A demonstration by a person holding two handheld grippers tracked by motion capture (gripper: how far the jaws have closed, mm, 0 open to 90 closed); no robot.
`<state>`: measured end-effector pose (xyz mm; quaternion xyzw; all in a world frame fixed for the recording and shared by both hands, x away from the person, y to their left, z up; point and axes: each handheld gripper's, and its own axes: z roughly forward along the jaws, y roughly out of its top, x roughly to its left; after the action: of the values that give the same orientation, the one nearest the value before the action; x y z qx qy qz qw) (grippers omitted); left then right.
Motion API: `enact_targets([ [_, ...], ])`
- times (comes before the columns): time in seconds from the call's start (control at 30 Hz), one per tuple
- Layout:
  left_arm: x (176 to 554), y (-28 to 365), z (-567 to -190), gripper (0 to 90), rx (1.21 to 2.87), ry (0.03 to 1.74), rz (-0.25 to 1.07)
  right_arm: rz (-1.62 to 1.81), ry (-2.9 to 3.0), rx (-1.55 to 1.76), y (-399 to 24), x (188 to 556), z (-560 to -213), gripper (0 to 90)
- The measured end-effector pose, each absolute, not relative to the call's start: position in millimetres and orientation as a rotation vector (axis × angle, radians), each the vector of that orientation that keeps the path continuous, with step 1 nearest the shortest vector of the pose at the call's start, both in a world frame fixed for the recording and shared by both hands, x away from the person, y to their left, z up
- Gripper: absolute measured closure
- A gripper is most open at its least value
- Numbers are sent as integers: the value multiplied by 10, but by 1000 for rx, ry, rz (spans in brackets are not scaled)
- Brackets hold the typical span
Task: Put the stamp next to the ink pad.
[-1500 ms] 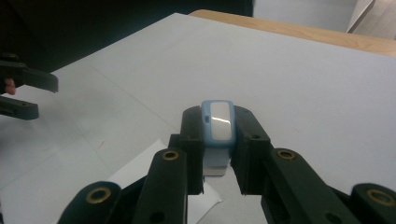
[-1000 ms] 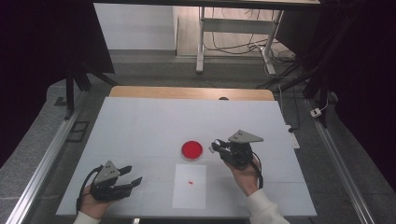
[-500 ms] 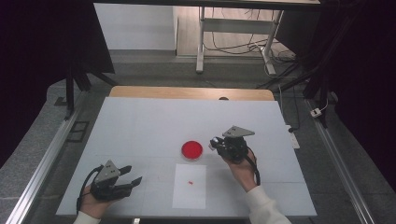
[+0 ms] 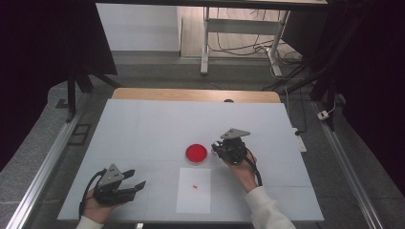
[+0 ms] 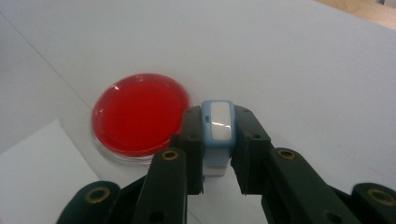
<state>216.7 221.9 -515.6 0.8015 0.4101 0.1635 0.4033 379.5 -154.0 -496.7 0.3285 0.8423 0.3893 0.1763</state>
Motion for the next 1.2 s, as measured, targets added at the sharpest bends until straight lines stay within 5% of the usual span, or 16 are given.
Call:
enact_targets([
  [0.3,2171,2221,-5170,388,2025,1040,409,1086,2392,938,-1522,3844,-5042,728],
  [0.47,2172,2223,-5171,387,2024,1041,409,1125,2358,957,-1546,3833,-5016,513],
  [0.63,2180,2211,-5190,387,2032,1035,400,1195,2306,948,-1615,3778,-4954,393],
  [1.2,2208,2230,-5209,387,2031,1014,394,1281,2279,853,-2204,3272,-4871,394],
])
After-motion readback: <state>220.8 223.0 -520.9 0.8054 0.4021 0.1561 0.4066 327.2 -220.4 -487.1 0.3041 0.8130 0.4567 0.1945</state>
